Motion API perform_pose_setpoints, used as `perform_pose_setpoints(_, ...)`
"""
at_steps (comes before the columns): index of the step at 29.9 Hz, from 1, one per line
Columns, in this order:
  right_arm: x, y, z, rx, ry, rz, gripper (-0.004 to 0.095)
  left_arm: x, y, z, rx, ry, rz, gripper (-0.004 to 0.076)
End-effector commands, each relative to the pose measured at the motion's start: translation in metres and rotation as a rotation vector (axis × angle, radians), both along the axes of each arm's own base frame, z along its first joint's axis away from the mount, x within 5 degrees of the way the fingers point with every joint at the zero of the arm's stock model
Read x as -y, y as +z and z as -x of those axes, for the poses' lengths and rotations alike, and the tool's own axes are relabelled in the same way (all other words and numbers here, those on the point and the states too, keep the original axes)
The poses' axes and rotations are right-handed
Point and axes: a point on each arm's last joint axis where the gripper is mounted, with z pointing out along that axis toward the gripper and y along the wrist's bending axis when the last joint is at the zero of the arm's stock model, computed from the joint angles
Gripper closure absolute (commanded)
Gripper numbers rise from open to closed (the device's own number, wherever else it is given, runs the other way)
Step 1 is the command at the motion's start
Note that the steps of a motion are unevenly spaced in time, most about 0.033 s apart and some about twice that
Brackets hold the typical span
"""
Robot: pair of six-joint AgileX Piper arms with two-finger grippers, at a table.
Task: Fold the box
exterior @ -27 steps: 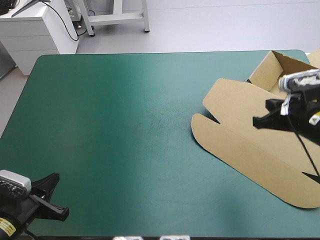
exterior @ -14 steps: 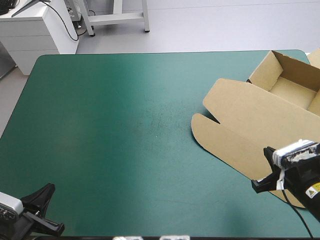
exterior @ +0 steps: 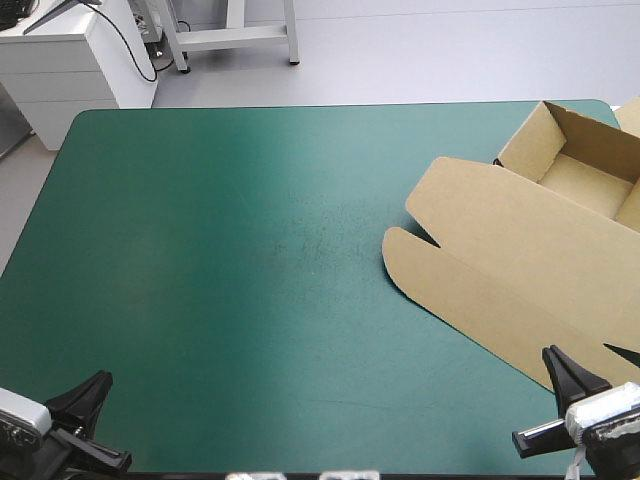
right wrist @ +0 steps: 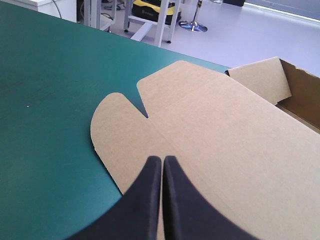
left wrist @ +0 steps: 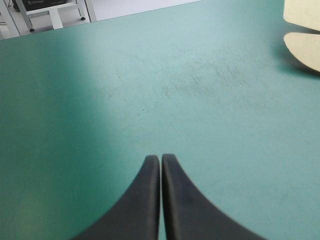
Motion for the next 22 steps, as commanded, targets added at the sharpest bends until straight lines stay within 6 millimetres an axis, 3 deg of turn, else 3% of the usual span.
perform_pose_setpoints(1, 0.003, 0.002, 0.005, 0.094, -0.036, -0.038, 0.0910, 0.002, 0.005, -0.003, 0.056, -0.009, 0.025, 0.0731)
perform_pose_setpoints(7, 0.006, -0.015, 0.004, 0.055, -0.070, -0.054, 0.0910, 0.000, 0.000, 0.001, 0.071, -0.009, 0.031, 0.0731)
perform_pose_setpoints(22, 0.006, -0.015, 0.003, 0.056, -0.077, -0.080, 0.0910, -0.001, -0.004, 0.001, 0.076, -0.003, 0.023, 0.0731)
